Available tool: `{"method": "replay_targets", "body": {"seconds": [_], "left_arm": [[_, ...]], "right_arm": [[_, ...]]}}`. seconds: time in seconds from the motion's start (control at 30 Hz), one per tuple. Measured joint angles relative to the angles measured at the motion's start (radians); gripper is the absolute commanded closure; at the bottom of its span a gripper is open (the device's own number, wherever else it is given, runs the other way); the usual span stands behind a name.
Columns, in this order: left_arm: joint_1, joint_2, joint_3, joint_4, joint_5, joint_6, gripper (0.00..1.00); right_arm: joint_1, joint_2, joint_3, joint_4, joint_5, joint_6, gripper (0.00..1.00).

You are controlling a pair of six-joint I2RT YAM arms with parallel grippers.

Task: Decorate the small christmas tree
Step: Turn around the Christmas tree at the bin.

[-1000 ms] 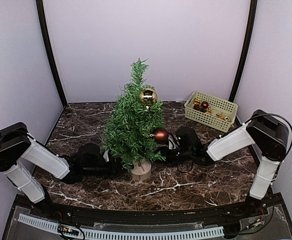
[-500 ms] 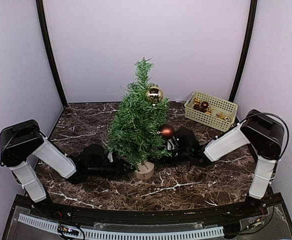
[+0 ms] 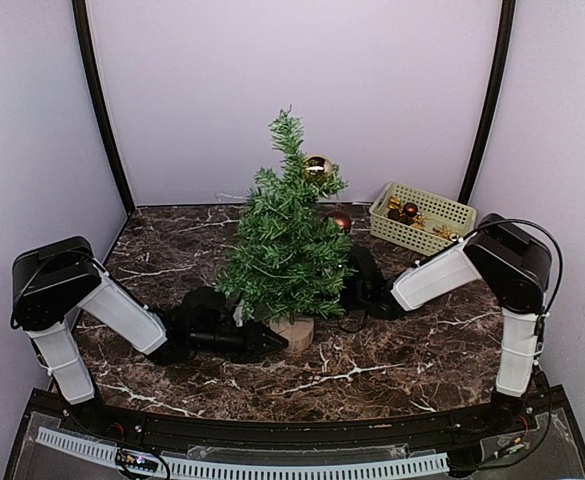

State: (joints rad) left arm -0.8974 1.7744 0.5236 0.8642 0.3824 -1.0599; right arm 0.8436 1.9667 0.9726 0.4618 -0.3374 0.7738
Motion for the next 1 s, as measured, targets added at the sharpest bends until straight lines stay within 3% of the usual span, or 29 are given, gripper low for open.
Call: {"method": "replay_targets", "body": {"seconds": [0.27,0.53,0.77,1.0], "left_arm": [[0.000,-0.047,-0.006,-0.054,-0.039,0.035,0.63],[0.003,-0.259,-0.076,-0.181,-0.149,0.075,0.48],[0.043,-0.359,-0.106,-0.269,-0.184,0.119,0.37],[0.060,-0.322,-0.062,-0.282,-0.167,0.166,0.36]], "right_arm": [[-0.028,-0.048,-0.045,-0.005,-0.016,-0.035,0.42],[-0.104,-0.261,-0.185,-0.050,0.035,-0.057,0.26],[-0.104,-0.392,-0.270,-0.101,0.104,-0.013,0.28],[0.004,-0.389,-0.322,-0.050,0.122,0.089,0.35]]}}
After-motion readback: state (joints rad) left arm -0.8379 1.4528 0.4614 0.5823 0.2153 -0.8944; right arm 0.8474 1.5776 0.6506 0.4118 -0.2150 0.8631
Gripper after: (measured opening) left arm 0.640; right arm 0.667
